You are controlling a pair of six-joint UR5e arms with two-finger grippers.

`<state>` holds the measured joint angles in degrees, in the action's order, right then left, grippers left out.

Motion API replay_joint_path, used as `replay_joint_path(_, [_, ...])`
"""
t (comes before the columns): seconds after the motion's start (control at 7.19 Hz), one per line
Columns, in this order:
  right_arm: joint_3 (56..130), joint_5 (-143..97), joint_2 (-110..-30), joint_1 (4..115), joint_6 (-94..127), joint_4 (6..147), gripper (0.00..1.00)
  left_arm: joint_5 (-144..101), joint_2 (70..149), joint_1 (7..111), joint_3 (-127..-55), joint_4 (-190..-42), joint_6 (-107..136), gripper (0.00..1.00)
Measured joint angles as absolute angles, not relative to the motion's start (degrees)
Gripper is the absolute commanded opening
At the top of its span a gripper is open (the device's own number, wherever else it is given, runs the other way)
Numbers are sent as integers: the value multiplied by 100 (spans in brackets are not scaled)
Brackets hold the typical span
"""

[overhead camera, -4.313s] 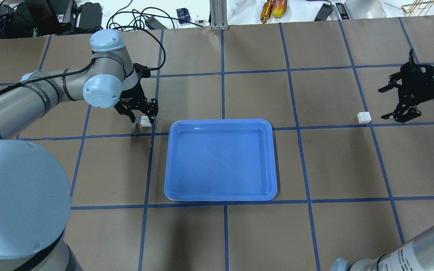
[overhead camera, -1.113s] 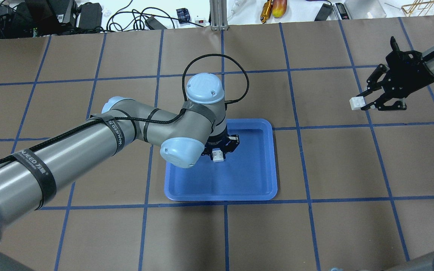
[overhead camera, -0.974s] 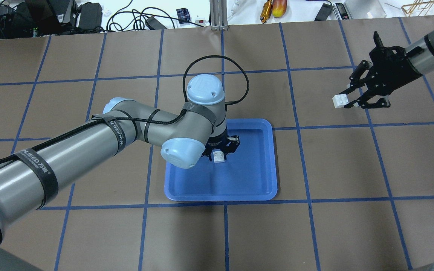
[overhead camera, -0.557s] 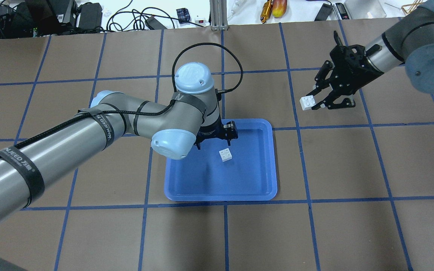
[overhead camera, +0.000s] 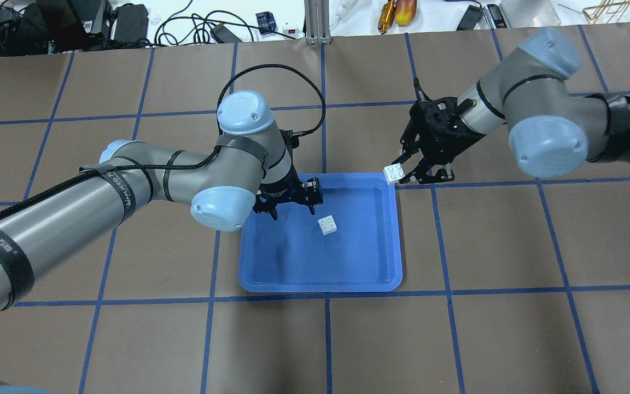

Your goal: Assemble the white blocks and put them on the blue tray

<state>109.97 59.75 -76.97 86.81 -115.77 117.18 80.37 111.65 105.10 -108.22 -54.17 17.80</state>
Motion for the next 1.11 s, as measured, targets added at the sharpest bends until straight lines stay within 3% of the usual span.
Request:
replay_joint_path(0.14, [11274, 6009, -7621, 8983, -11466, 12308, 0, 7920, 11182, 10505, -10888, -5382, 1805, 2])
replay_joint_path(1.11, [11627, 6318, -7106, 9245, -11107, 13279, 0, 7293, 11371, 10519, -10915, -5144, 2093, 0])
